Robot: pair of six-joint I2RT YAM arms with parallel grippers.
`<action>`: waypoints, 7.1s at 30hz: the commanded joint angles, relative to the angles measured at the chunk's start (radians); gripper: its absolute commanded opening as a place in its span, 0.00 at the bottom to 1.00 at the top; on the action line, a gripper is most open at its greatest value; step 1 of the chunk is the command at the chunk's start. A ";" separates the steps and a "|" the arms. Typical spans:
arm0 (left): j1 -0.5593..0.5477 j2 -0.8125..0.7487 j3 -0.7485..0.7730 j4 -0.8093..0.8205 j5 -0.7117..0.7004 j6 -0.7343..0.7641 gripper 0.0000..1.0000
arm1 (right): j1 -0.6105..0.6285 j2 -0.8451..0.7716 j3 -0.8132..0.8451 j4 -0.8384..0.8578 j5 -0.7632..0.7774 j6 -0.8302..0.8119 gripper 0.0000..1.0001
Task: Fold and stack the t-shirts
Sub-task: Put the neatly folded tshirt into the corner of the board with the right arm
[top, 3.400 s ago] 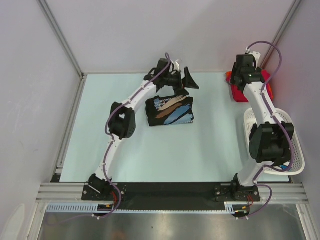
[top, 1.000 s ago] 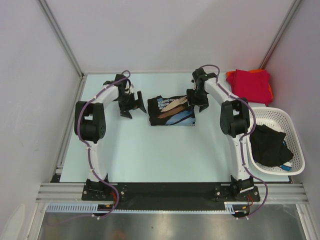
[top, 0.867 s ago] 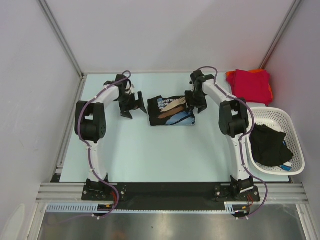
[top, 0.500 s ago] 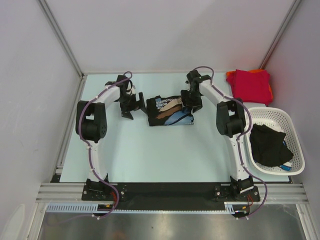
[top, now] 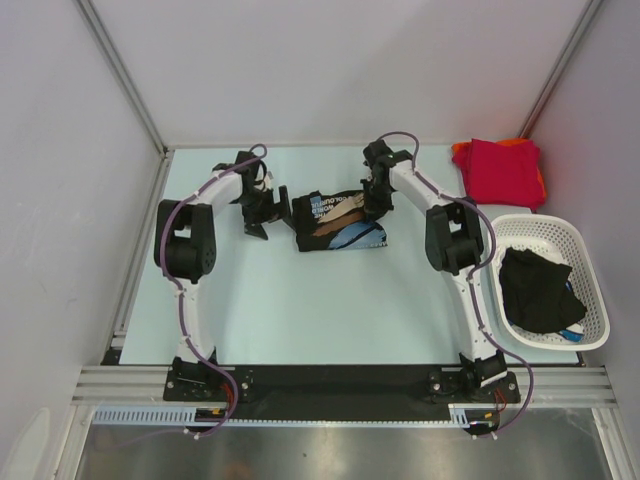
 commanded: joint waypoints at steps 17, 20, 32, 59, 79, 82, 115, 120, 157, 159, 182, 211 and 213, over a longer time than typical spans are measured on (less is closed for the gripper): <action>-0.028 -0.008 0.099 -0.011 0.038 0.021 0.96 | -0.140 -0.041 0.118 0.071 0.290 -0.062 0.00; -0.043 -0.011 0.109 -0.012 0.041 0.018 0.96 | -0.152 -0.064 0.147 0.087 0.340 -0.093 0.00; -0.091 -0.008 0.134 -0.020 0.052 0.011 0.96 | -0.195 -0.113 0.317 0.124 0.429 -0.169 0.00; -0.131 -0.025 0.106 -0.057 0.030 0.041 0.96 | -0.364 -0.208 0.291 0.237 0.609 -0.320 0.00; -0.149 -0.037 0.068 -0.084 0.012 0.062 0.96 | -0.557 -0.268 0.194 0.334 0.607 -0.380 0.00; -0.152 -0.055 0.045 -0.086 0.003 0.065 0.96 | -0.586 -0.237 0.196 0.332 0.643 -0.375 0.00; -0.213 -0.181 -0.015 -0.084 0.012 0.025 1.00 | -0.747 -0.035 0.297 0.386 0.325 -0.197 0.54; -0.267 -0.138 0.206 -0.041 0.064 -0.042 1.00 | -0.743 -0.280 0.161 0.393 0.213 -0.165 0.78; -0.350 0.124 0.557 0.258 0.461 -0.323 0.00 | -0.525 -0.426 -0.342 0.282 0.078 -0.085 0.00; -0.332 0.107 0.535 0.255 0.458 -0.318 0.00 | -0.508 -0.426 -0.310 0.288 0.142 -0.087 0.00; -0.295 0.020 0.392 0.233 0.473 -0.334 0.47 | -0.236 -0.400 -0.373 0.642 0.875 -0.553 0.79; -0.224 -0.097 0.274 0.189 0.454 -0.300 0.45 | -0.451 -0.282 -0.198 0.568 0.937 -0.435 0.00; -0.226 -0.097 0.275 0.189 0.455 -0.298 0.45 | -0.479 -0.309 -0.207 0.559 0.922 -0.418 0.00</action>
